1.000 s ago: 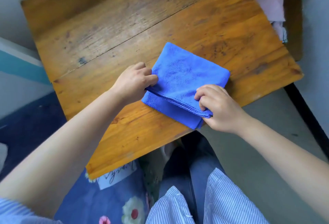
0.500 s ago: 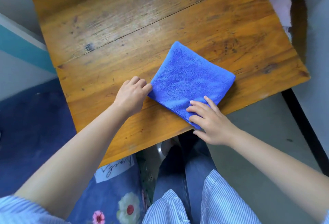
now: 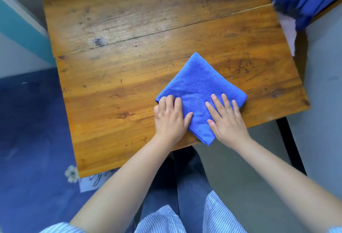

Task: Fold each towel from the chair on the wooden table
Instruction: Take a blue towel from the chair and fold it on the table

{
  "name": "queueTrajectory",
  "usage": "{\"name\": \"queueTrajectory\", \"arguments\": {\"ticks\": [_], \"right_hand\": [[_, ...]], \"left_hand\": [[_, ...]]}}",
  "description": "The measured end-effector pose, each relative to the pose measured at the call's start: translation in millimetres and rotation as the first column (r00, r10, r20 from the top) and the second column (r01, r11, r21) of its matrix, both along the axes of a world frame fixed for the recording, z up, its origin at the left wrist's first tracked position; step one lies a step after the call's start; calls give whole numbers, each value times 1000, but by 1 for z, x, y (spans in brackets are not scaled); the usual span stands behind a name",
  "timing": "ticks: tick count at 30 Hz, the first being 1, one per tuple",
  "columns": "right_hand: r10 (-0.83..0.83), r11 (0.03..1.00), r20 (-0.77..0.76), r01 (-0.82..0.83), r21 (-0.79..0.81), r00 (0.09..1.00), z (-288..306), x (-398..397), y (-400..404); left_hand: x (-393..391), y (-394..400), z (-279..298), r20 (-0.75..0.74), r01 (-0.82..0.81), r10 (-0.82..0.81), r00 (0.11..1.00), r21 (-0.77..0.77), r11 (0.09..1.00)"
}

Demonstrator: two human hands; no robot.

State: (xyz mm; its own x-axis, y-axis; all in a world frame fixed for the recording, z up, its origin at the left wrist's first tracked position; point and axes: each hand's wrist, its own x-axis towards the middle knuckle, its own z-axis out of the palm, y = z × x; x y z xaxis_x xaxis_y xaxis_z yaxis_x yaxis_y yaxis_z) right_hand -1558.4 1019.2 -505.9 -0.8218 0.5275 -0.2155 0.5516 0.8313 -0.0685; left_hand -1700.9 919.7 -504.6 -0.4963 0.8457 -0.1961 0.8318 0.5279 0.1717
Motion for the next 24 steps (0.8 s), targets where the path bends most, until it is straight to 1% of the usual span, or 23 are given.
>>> {"name": "queueTrajectory", "arguments": {"ticks": [2,3,5,6,7,9,10,12,13,14,15,16,18,20,21,22,24], "right_hand": [[21,999,65,-23,23,998,5,2,1],[42,999,74,-43,20,996,5,6,1],[24,999,128,-19,-42,991,7,13,3],[7,996,170,8,-91,985,10,16,6],[33,992,205,-8,-124,978,16,18,9],[148,986,126,-136,-100,981,29,13,20],[173,981,50,-168,-98,984,37,4,25],[192,973,-115,-204,-104,975,49,-20,40],[202,973,-156,-216,-83,967,51,-35,48],[202,974,-168,-216,-71,965,52,-53,55],[176,978,-171,-192,-80,969,51,-70,62],[137,982,-138,-152,-110,981,51,-88,68],[91,977,12,-87,-194,996,48,-118,79],[93,966,195,-41,-256,976,42,-138,92],[98,957,250,-22,-290,963,39,-145,97],[96,945,281,1,-328,955,37,-149,101],[88,920,274,28,-390,958,35,-153,105]], "left_hand": [[4,-1,-8,-47,-52,50,998,-51,997],[4,-3,-10,-30,-60,57,998,-85,995],[4,-8,-20,78,-36,50,996,-174,984],[2,-10,-26,131,-40,65,989,-185,982],[2,-11,-28,158,-40,70,985,-188,981],[-1,-12,-19,176,-32,58,983,-147,989],[-4,-9,-14,146,-54,60,987,-46,997],[-13,-2,-6,138,-164,143,980,160,973],[-20,1,-2,188,-253,224,956,151,956],[-26,4,2,224,-332,310,924,68,941],[-32,7,2,241,-374,368,898,-25,927],[-36,10,1,226,-396,403,887,-79,915],[-41,15,3,218,-385,416,883,-170,907],[-42,22,5,234,-378,431,872,-240,894],[-44,25,6,258,-387,456,851,-278,879],[-45,27,8,286,-396,485,827,-316,862],[-48,34,9,312,-398,521,794,-382,834]]}}
